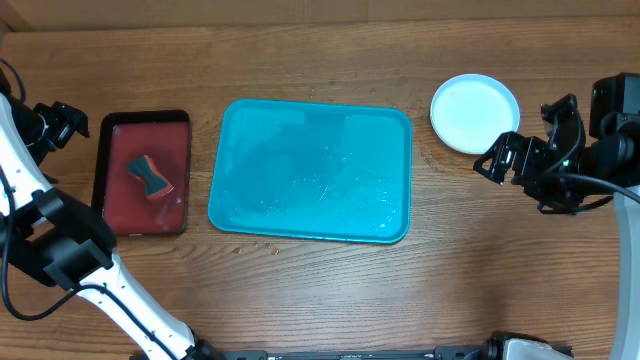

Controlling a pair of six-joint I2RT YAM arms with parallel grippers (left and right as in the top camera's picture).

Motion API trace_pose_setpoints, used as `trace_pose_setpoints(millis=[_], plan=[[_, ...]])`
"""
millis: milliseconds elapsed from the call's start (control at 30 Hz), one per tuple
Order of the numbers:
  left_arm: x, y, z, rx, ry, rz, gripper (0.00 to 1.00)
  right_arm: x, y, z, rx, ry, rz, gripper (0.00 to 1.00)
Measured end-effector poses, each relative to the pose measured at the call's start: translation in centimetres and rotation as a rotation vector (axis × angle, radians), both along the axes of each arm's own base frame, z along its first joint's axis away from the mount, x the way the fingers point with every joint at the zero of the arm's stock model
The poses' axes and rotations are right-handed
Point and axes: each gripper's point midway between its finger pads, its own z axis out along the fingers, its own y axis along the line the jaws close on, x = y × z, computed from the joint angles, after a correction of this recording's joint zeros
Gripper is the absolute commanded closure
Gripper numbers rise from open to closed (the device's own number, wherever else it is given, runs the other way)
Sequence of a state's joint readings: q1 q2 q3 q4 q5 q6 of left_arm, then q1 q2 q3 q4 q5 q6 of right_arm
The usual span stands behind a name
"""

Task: Clean dirty plates on tray and stack at the side

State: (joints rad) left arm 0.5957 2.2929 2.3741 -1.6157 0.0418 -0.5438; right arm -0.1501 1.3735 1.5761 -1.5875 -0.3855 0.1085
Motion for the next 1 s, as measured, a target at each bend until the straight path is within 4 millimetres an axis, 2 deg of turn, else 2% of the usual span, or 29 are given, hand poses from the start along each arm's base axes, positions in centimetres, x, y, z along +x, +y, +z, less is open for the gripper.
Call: trace_pose_setpoints(millis=[233,433,600,700,800,900,1000], plan=[[0.0,0.0,0.0,0.000,0.000,0.000,0.00,-0.1,0.0,0.0,0.000,0.005,0.000,0.00],[0.0,0.0,0.0,0.000,0.000,0.000,0.00,-1.4,-0.2,-0.4,-0.014,0.063,-0.004,0.00],[0.0,0.0,0.0,0.000,0.000,0.000,0.00,-0.3,-0.6,-0.2,-0.036,0.013,-0.009,0.00],[0.0,0.0,0.0,0.000,0.000,0.000,0.00,0.5,-0.8,0.5,-0.054,-0.077,-0.011,0.00],[0.0,0.0,0.0,0.000,0.000,0.000,0.00,0.8,-0.8,2.0,-0.075,-0.248,-0.014,0.00],[0.0,0.0,0.0,0.000,0.000,0.000,0.00,-0.4,-0.2,3.8,-0.086,-0.466,-0.007,0.00],[0.0,0.0,0.0,0.000,0.000,0.000,0.00,-2.3,0.5,3.9,-0.087,-0.616,0.006,0.00]])
